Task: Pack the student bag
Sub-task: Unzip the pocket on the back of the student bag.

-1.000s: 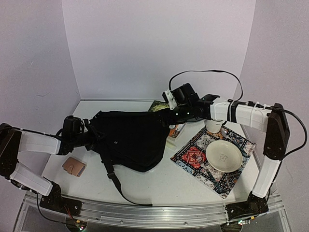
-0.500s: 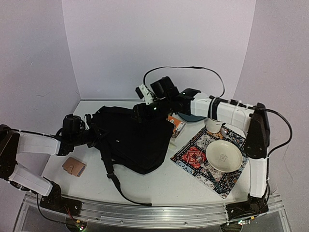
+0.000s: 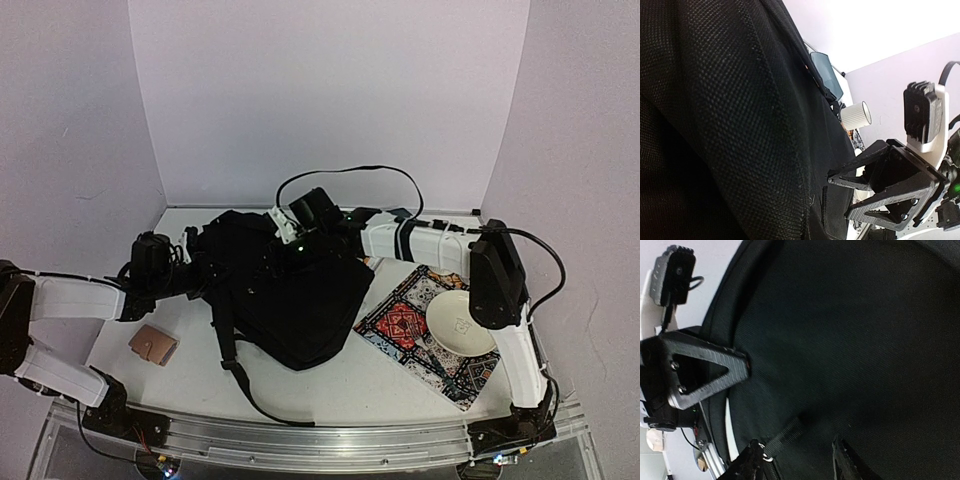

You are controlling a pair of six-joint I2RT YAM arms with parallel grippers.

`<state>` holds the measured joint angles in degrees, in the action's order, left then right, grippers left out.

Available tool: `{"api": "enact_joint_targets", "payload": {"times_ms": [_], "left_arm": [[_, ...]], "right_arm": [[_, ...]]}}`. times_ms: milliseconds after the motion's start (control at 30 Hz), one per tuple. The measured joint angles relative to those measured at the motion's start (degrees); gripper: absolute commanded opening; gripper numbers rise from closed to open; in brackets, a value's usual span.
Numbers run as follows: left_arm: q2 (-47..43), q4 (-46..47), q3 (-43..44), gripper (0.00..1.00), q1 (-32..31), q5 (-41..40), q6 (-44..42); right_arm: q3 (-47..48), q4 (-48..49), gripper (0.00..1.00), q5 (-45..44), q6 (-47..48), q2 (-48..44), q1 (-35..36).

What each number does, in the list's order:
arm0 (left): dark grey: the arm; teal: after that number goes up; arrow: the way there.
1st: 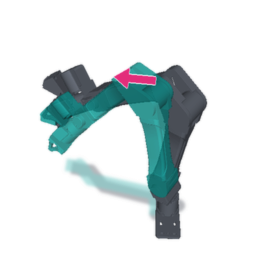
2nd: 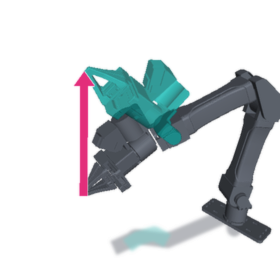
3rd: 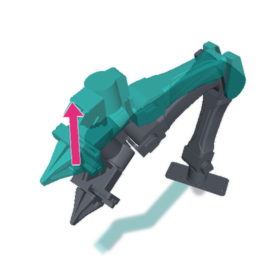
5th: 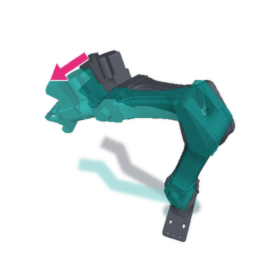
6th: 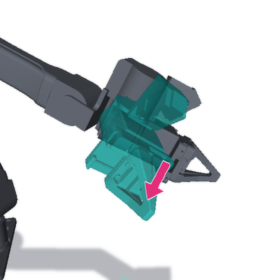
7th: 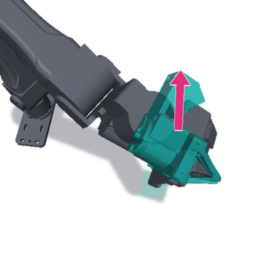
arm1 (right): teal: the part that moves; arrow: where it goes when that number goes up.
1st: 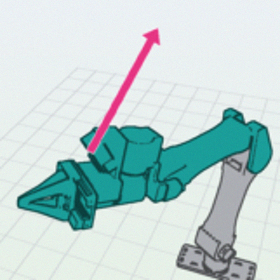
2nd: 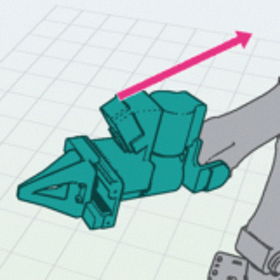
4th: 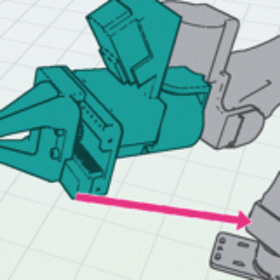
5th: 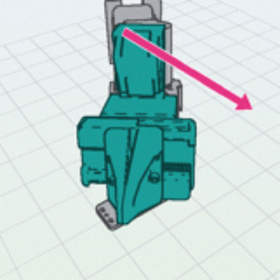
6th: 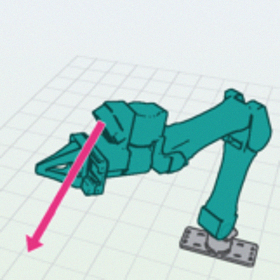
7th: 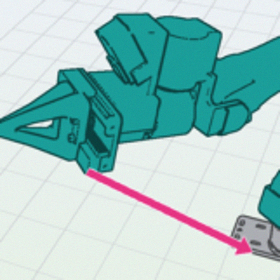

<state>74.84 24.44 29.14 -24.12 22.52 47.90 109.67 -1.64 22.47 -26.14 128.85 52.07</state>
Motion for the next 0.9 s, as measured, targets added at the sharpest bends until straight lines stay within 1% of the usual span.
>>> {"api": "enact_joint_targets", "payload": {"times_ms": [267,367,467,700,900], "left_arm": [[-0.9,-0.3,1.1,0.00,-0.5,0.0,-0.6],[-1.0,-0.4,1.8,0.00,-0.8,0.0,-1.2],[-1.0,-0.6,1.9,0.00,-0.9,-0.1,-1.5],[-1.0,-1.0,1.9,0.00,-1.1,-0.7,-1.6],[-1.0,-1.3,1.9,0.00,-1.4,-3.2,-1.6]], "right_arm": [[0.0,5.0,0.42,2.7,-1.8,0.6,0.1],[0.0,6.3,0.39,3.2,-2.3,1.3,0.1],[0.0,7.2,0.31,3.8,-2.7,2.0,0.1],[-0.2,8.6,0.00,4.9,-2.9,2.3,0.1],[-4.4,10.3,0.00,4.7,-1.9,0.4,0.1]]}}
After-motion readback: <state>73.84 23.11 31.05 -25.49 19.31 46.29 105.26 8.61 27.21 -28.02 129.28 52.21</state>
